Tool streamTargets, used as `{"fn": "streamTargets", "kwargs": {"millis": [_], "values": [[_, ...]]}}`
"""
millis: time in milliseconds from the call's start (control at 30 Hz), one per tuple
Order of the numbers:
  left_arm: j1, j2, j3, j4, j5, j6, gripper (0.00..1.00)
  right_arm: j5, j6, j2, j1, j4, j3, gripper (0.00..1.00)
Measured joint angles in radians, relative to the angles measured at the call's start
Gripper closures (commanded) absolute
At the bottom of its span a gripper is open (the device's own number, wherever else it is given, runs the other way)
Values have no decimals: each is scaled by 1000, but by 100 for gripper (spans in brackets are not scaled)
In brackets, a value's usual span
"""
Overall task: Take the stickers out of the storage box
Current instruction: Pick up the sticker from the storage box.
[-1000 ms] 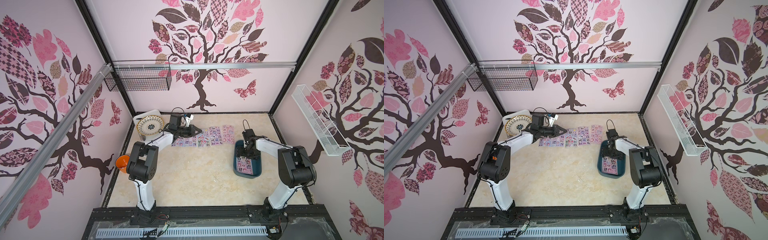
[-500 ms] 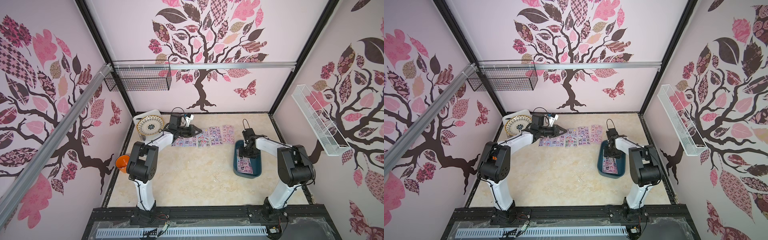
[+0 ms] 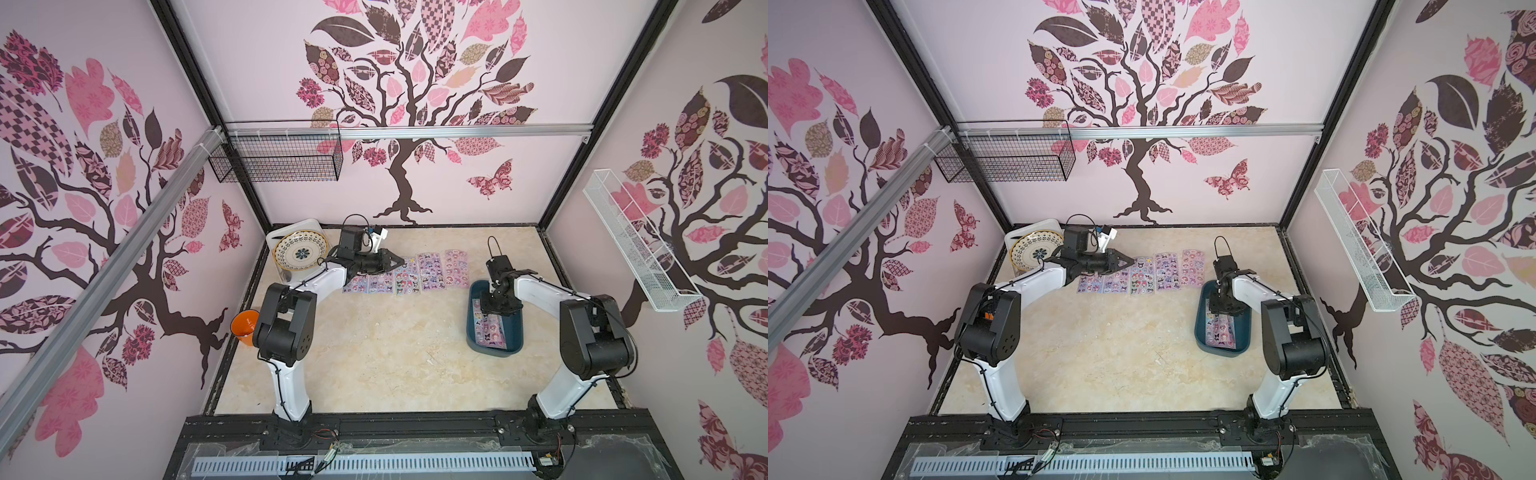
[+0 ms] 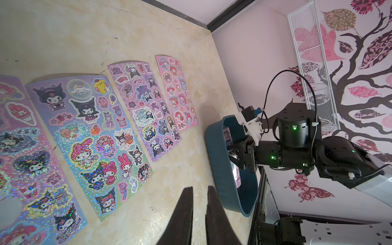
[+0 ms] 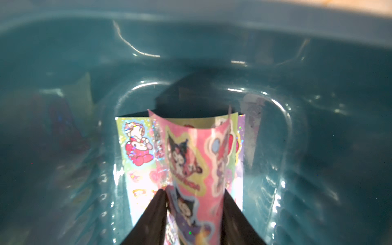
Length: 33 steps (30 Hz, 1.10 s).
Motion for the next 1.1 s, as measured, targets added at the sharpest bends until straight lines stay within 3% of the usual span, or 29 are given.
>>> {"fn": "streamTargets", "kwargs": {"millis": [533,867,1100], "values": [[-32,1,24,23,42,-21,81,-56,0,-196,-36,-82,-5,72],[-82,3,60,29,92,-19,81,-118,0,-267,-55,-153,111,73],[-129,16,92,50,155,-22,80,-258,23,-279,-61,-174,255,73]]}}
